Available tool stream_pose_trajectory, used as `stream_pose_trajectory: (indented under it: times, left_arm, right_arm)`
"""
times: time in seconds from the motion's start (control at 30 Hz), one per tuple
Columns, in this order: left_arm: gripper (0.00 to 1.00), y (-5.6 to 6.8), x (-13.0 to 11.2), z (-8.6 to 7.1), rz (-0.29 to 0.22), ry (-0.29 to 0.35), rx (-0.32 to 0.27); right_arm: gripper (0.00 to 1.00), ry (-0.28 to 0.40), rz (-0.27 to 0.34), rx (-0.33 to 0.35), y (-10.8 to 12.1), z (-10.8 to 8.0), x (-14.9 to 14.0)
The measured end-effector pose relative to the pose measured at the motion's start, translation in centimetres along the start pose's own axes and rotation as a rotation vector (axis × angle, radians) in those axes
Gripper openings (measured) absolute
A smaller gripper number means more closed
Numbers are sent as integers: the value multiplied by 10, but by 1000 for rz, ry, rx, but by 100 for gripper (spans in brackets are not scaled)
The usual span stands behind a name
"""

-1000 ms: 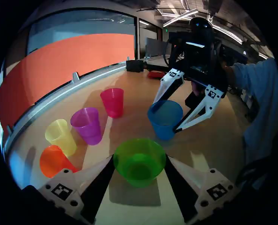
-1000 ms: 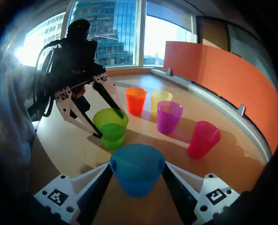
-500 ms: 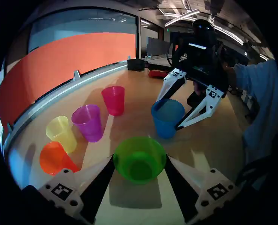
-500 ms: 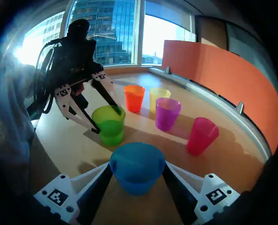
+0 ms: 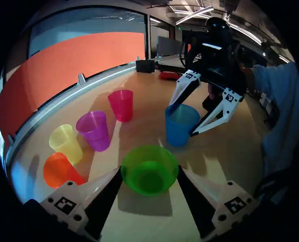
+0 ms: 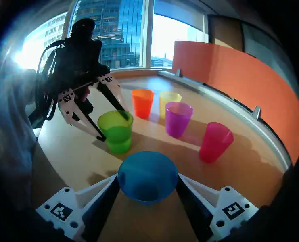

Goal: Pour water

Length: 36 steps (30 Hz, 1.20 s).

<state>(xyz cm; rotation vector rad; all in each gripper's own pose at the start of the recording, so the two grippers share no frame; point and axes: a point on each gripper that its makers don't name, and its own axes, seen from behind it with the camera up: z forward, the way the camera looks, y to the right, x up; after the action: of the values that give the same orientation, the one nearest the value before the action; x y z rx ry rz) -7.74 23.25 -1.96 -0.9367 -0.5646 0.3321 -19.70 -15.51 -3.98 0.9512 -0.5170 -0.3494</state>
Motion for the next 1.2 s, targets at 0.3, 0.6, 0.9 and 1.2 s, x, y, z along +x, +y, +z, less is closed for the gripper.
stream_pose_trajectory:
  times: [0.3, 0.6, 0.9, 1.2]
  left_arm:
    - [97, -1, -6, -2, -4, -18, 6]
    - [97, -5, -17, -14, -23, -22, 25]
    - [98, -4, -12, -39, -89, 40, 33]
    - [97, 1, 14, -76, -159, 175, 6]
  right_arm:
    - [100, -7, 7, -8, 1, -4, -5]
    - [100, -27, 19, -37, 4, -18, -22]
    - [100, -33, 39, -74, 1, -35, -36]
    - [100, 1, 53, -121, 2, -50, -29]
